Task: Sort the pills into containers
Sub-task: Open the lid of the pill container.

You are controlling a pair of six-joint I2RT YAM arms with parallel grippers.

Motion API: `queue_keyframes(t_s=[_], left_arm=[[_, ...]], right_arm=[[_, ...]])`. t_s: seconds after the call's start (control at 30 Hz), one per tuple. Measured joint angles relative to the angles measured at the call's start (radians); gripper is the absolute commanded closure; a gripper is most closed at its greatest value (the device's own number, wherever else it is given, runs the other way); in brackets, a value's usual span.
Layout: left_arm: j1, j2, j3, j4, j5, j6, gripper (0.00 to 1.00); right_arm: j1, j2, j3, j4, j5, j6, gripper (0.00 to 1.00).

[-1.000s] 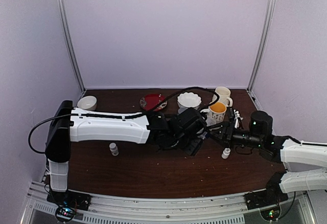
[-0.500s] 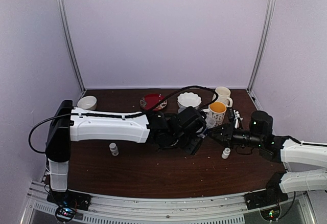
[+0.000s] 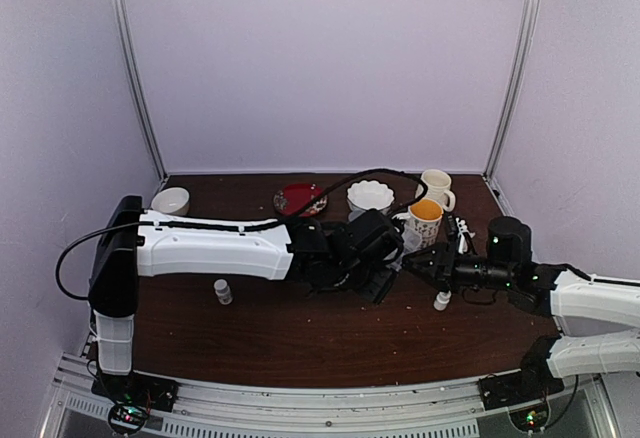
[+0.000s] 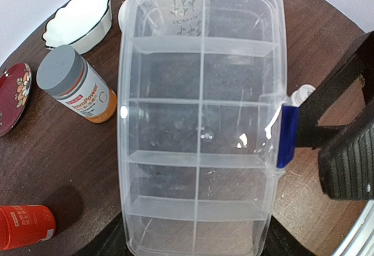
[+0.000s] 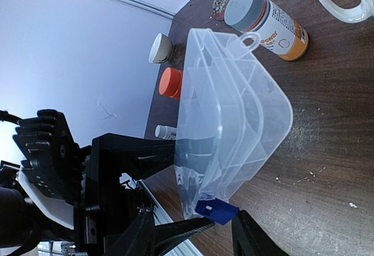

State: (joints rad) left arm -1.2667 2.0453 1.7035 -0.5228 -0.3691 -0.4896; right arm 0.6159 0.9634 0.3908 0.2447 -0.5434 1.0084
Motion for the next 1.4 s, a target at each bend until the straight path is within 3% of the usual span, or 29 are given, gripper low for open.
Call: queue_keyframes(t_s=[0.17, 0.3, 0.37, 0.43, 0.47, 0.57, 0.73, 1.1, 1.4], left_arm=[[0.000, 0.000, -0.002, 0.000, -0.005, 0.000, 0.37], [0.000, -0.002, -0.003, 0.000, -0.007, 0.001, 0.37], [0.000, -0.003, -0.005, 0.000, -0.008, 0.001, 0.37], [0.000, -0.004, -0.006, 0.002, -0.007, 0.001, 0.37], [0.000, -0.004, -0.008, 0.002, -0.007, 0.001, 0.37], [0.000, -0.004, -0.008, 0.002, -0.003, 0.001, 0.37], [0.000, -0.005, -0.008, 0.003, 0.016, 0.001, 0.37], [0.000, -0.005, -0.012, 0.053, 0.076, 0.012, 0.37], [-0.003, -0.009, -0.012, 0.051, 0.050, 0.013, 0.37]], right_arm=[[0.000, 0.008, 0.000, -0.010, 0.005, -0.007, 0.72], [0.000, 0.011, 0.000, -0.011, 0.008, -0.007, 0.72], [0.000, 0.011, 0.000, -0.010, 0.008, -0.006, 0.62], [0.000, 0.011, 0.000, -0.008, 0.008, -0.001, 0.31], [0.000, 0.011, 0.000, -0.008, 0.008, -0.002, 0.22], [0.000, 0.013, 0.001, -0.009, 0.013, -0.008, 0.15], [0.000, 0.013, 0.001, -0.007, 0.022, -0.013, 0.24], [0.000, 0.007, 0.001, 0.027, 0.023, -0.012, 0.56], [0.000, 0.003, 0.000, 0.002, 0.029, -0.014, 0.70]])
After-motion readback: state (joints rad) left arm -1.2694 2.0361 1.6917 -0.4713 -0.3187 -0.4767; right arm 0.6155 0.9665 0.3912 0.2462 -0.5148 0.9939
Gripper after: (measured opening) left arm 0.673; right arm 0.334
